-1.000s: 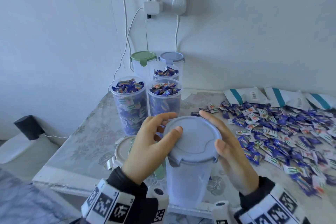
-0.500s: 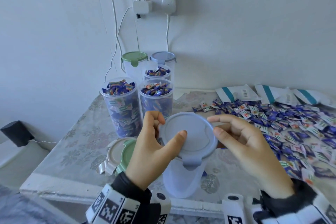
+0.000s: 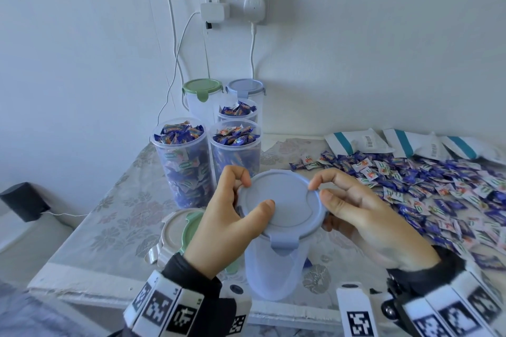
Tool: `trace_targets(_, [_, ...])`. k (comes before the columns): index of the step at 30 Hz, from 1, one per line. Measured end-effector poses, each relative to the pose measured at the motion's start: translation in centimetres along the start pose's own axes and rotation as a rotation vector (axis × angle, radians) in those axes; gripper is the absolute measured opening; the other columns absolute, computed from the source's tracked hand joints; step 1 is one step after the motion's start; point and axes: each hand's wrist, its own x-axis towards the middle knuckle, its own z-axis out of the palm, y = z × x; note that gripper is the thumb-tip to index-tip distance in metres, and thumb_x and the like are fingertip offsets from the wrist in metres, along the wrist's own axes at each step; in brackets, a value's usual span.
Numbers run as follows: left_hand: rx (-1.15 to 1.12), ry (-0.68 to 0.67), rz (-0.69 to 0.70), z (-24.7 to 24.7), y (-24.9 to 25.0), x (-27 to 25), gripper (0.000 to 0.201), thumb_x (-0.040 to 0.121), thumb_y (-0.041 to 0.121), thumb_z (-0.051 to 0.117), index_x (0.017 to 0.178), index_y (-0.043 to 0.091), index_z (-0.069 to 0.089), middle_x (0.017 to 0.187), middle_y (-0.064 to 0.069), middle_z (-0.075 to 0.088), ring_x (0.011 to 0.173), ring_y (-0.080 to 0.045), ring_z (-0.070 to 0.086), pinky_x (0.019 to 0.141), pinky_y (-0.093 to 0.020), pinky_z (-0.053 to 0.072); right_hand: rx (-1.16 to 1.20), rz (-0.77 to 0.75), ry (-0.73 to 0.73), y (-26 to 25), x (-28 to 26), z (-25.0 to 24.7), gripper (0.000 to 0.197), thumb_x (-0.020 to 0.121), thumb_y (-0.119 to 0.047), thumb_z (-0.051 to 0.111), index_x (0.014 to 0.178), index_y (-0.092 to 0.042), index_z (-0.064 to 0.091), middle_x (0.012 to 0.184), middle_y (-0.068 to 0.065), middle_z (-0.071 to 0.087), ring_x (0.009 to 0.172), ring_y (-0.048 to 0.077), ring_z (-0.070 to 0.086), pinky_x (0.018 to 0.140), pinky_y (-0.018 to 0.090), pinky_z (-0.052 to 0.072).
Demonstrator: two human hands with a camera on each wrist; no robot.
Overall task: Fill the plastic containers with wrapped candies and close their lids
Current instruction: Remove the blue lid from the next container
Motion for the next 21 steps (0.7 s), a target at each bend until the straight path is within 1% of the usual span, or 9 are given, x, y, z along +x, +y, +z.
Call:
trace_targets(3, [-0.028, -0.052, -0.003, -0.3, 0.2, 0.2, 0.037, 0.064, 0.039, 0.061, 0.087, 0.021, 0.037, 0.066, 0.015, 0.048, 0.056, -0.004, 0.043, 0.052, -0.016, 0.039, 0.002, -0.003, 0.004, -0.1, -0.1, 0.2, 0.033, 0.064, -0.047, 0.078, 0.083, -0.023, 0.066, 0.064, 0.002, 0.049, 0.058, 0.012, 0.048, 0.054, 0.018, 0.044])
trace_targets(7, [-0.016, -0.065, -0.007, -0.4, 0.4, 0.4, 0.038, 0.064, 0.039, 0.062, 0.085, 0.020, 0.036, 0.067, 0.013, 0.044, 0.058, -0.007, 0.040, 0.052, -0.017, 0.038, 0.006, -0.013, -0.002, -0.1, -0.3, 0.3, 0.044, 0.056, -0.053, 0.082, 0.083, -0.022, 0.064, 0.064, 0.004, 0.045, 0.056, 0.010, 0.046, 0.052, 0.018, 0.042])
trace_targets(10, [-0.007, -0.071, -0.003, -0.1, 0.4, 0.4, 0.035, 0.065, 0.040, 0.061, 0.082, 0.025, 0.035, 0.067, 0.013, 0.044, 0.057, -0.009, 0.038, 0.051, -0.020, 0.036, 0.022, -0.014, 0.070, -0.4, -0.3, 0.6, 0.012, 0.080, -0.024, 0.068, 0.078, -0.015, 0.060, 0.061, 0.002, 0.039, 0.052, 0.012, 0.032, 0.046, 0.018, 0.033])
trace_targets(11, [-0.001, -0.073, 0.000, 0.0, 0.4, 0.4, 0.034, 0.065, 0.040, 0.061, 0.081, 0.026, 0.035, 0.066, 0.013, 0.045, 0.057, -0.010, 0.037, 0.051, -0.020, 0.036, -0.046, -0.029, 0.106, -0.5, -0.3, 0.8, 0.009, 0.088, -0.012, 0.058, 0.079, -0.011, 0.057, 0.059, 0.001, 0.039, 0.051, 0.012, 0.029, 0.044, 0.018, 0.031])
trace_targets(13, [0.012, -0.080, 0.000, -0.1, 0.4, 0.4, 0.032, 0.065, 0.041, 0.061, 0.080, 0.028, 0.036, 0.067, 0.014, 0.046, 0.057, -0.009, 0.037, 0.051, -0.020, 0.036, -0.162, -0.059, 0.123, -0.6, -0.3, 0.8, 0.012, 0.093, -0.002, 0.049, 0.085, -0.007, 0.056, 0.057, -0.002, 0.040, 0.048, 0.012, 0.027, 0.043, 0.020, 0.030])
trace_targets(16, [0.074, -0.090, 0.001, -0.5, 0.4, 0.6, 0.030, 0.064, 0.043, 0.062, 0.076, 0.033, 0.036, 0.066, 0.014, 0.045, 0.055, -0.011, 0.035, 0.050, -0.020, 0.034, -0.194, -0.012, 0.100, -1.0, -0.3, 0.7, 0.006, 0.094, -0.005, 0.052, 0.098, -0.008, 0.055, 0.054, 0.002, 0.038, 0.048, 0.015, 0.027, 0.043, 0.025, 0.027])
trace_targets(18, [0.126, -0.110, 0.015, -0.9, 0.3, 0.9, 0.032, 0.064, 0.045, 0.063, 0.076, 0.033, 0.036, 0.066, 0.013, 0.042, 0.056, -0.012, 0.034, 0.051, -0.021, 0.032, -0.246, 0.014, 0.106, -1.4, 0.1, 0.7, 0.008, 0.094, -0.011, 0.052, 0.102, -0.013, 0.055, 0.055, 0.011, 0.039, 0.050, 0.022, 0.031, 0.045, 0.028, 0.029])
trace_targets(20, [0.097, -0.171, 0.011, -1.1, 0.2, 1.2, 0.032, 0.066, 0.042, 0.064, 0.080, 0.030, 0.038, 0.070, 0.012, 0.041, 0.058, -0.012, 0.036, 0.052, -0.021, 0.034, -0.371, -0.004, 0.126, -1.6, 0.7, 0.8, 0.020, 0.091, -0.034, 0.057, 0.106, -0.022, 0.057, 0.075, 0.022, 0.056, 0.067, 0.035, 0.051, 0.057, 0.026, 0.043])
trace_targets(21, [0.047, -0.220, -0.001, -1.1, 0.2, 1.4, 0.033, 0.067, 0.039, 0.065, 0.083, 0.027, 0.039, 0.073, 0.012, 0.043, 0.060, -0.011, 0.039, 0.053, -0.021, 0.037, -0.404, -0.002, 0.119, -1.7, 1.1, 0.8, 0.027, 0.088, -0.043, 0.057, 0.110, -0.026, 0.058, 0.089, 0.017, 0.064, 0.082, 0.032, 0.060, 0.067, 0.024, 0.047])
